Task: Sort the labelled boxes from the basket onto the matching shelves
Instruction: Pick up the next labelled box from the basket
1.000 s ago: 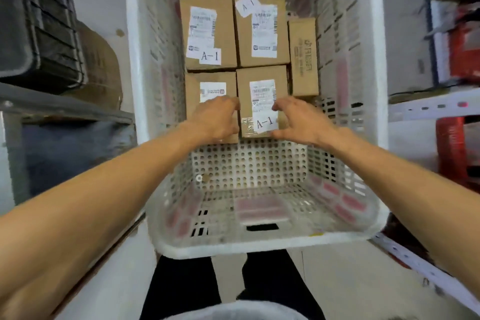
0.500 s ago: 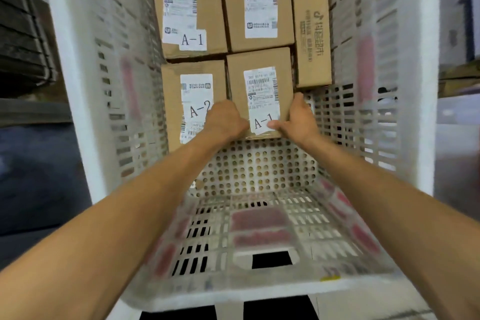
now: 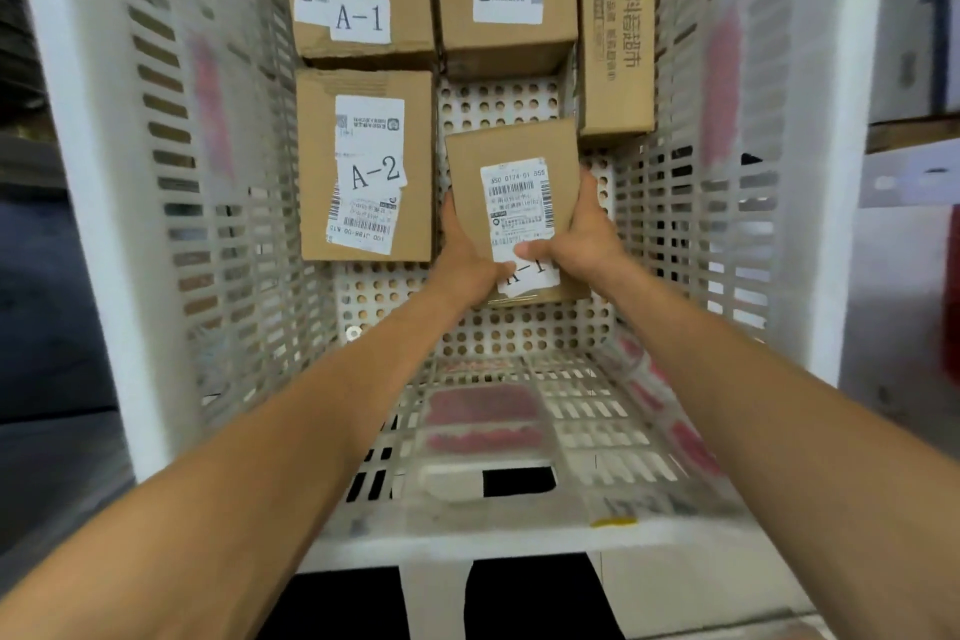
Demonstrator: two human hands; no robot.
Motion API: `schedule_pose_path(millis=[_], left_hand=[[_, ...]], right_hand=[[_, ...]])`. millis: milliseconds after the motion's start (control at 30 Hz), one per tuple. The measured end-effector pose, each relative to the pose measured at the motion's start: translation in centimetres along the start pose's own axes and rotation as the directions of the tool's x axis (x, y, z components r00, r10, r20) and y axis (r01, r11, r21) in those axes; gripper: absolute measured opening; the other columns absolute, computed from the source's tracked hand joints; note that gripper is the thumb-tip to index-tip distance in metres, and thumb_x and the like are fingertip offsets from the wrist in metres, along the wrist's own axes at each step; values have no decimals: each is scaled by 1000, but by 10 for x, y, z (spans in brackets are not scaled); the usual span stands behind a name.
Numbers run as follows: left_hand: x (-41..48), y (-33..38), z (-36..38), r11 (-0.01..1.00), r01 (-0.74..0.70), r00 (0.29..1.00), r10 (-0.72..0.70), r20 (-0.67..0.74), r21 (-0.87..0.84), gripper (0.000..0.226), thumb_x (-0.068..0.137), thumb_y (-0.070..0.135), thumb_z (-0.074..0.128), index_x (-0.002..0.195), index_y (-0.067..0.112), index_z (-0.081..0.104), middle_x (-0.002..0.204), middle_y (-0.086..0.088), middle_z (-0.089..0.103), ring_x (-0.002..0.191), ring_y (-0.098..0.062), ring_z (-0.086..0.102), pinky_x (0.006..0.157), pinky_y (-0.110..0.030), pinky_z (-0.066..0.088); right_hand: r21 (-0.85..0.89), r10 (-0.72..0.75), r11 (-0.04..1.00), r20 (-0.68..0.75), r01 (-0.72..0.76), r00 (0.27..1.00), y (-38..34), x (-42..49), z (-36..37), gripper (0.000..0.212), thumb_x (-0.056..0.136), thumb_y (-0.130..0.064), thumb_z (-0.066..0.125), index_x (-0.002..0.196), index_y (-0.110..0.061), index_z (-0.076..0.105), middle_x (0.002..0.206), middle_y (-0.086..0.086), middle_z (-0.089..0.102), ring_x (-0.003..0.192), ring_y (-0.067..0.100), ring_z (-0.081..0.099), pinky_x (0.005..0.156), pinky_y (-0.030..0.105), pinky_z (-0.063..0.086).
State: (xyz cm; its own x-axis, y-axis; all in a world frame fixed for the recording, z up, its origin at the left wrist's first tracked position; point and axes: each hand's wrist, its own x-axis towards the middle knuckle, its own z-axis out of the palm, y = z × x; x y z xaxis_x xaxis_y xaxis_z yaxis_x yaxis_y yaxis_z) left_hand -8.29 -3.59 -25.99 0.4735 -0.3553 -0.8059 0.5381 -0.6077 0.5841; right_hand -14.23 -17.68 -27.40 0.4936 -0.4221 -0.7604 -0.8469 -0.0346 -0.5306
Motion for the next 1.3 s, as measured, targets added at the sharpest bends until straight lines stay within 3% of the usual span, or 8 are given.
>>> schedule_pose_path(millis=[167,300,400,533,800,900,1000,1300], left_hand=[[-22,1,-3,992,-125,992,125,4,18,113,69,-5,70,151,22,-3,146,-4,39,130,-14,39,105,-38,42],[-46,10,-16,977,-202,977,206,-49,68,114,78,-9,67,152,29,-10,147,6,36,124,-13,44,79,-14,52],[-80,29,-40,950,-293,954,298,-37,106,121,74,12,77,149,45,-12,145,9,42,121,-15,53,87,-30,55],[-128,64,-70,899,-415,909,417,15,140,120,75,14,80,150,45,-7,136,7,44,113,-12,57,87,-20,52],[-230,112,-121,772,-607,792,606,74,187,130,68,8,85,150,42,-10,139,8,43,111,3,51,75,-2,46],[-266,119,-134,721,-662,749,648,140,204,141,58,10,91,149,46,-10,143,2,40,119,-8,52,90,-16,50],[-301,112,-136,680,-701,713,667,216,216,144,52,28,93,146,51,-14,150,-1,34,132,-14,43,109,-41,40],[-383,48,-117,612,-755,656,698,288,237,129,71,20,84,150,36,-17,143,19,34,123,6,39,95,-7,35]], right_hand=[[57,-86,994,-43,89,995,-6,-18,0,114,54,-12,88,146,-25,21,127,-3,59,119,18,55,103,46,45],[45,-207,976,-103,212,973,-31,-52,-9,113,57,-13,87,147,-25,20,129,-6,57,121,16,53,104,46,43],[47,-317,945,-118,324,941,-57,-89,-23,113,58,-21,87,149,-31,20,130,-11,56,123,13,51,104,45,43],[110,-413,896,-149,430,898,-91,-142,-37,120,49,-42,87,149,-33,22,136,-11,54,127,12,50,106,48,42],[152,-578,775,-220,613,785,-141,-254,-47,128,65,-9,87,155,-23,-3,154,-1,34,139,11,35,114,31,30],[142,-593,751,-285,645,753,-144,-302,-42,138,53,-21,92,154,-21,-2,150,2,40,137,14,40,114,41,34],[166,-609,727,-294,667,737,-133,-342,-28,134,62,-6,89,154,-18,-8,150,4,39,136,13,40,111,38,36],[107,-648,689,-353,717,675,-69,-442,7,145,53,-41,88,153,-20,-14,158,4,25,144,15,29,115,50,31]])
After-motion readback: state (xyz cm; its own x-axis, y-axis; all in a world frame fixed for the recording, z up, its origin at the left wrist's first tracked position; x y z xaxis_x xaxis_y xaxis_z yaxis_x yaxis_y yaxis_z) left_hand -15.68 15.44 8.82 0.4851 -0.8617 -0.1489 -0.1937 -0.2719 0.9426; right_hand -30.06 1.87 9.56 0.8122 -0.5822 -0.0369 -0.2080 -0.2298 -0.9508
